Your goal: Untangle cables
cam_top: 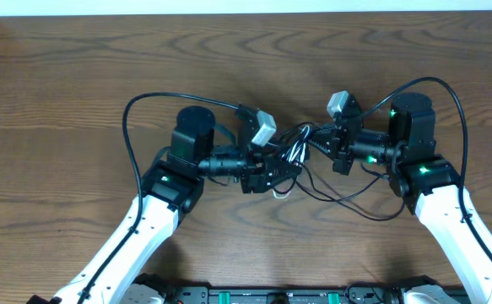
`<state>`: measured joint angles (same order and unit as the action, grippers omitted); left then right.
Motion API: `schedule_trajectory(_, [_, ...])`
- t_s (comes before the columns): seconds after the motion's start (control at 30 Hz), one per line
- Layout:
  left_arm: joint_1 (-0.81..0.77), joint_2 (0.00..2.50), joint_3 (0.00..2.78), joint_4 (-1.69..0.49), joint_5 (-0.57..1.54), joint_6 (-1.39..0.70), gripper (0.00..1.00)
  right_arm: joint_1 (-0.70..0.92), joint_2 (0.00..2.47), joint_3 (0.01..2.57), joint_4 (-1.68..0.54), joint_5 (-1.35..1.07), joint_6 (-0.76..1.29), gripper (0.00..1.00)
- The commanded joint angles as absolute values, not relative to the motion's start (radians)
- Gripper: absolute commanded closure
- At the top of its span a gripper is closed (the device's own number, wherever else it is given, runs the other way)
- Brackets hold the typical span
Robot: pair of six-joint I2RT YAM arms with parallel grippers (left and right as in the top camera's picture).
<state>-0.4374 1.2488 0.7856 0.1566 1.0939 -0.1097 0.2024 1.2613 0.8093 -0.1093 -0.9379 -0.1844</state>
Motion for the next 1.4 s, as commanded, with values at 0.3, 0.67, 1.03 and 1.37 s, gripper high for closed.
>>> schedule_trajectory(0.3, [-0.399, 1.248, 0.802, 0.167, 1.106, -0.107, 0.24, 0.16, 1.257, 0.815, -0.185, -0.91, -0.184, 0.99])
schedule_trajectory(0.67, [-0.292, 1.248, 0.802, 0.167, 1.106, -0.107, 0.13, 0.158, 1.257, 0.815, -0.274, -0.788, -0.216, 0.99])
schedule_trajectory(1.03, [-0.294, 1.254, 0.802, 0.131, 1.106, -0.107, 0.14, 0.158, 1.257, 0.815, -0.29, -0.76, -0.225, 0.99])
schedule_trajectory(1.37, [-0.346, 1.311, 0.802, 0.046, 1.106, -0.105, 0.13, 0.158, 1.257, 0.815, -0.278, -0.651, -0.127, 0.99])
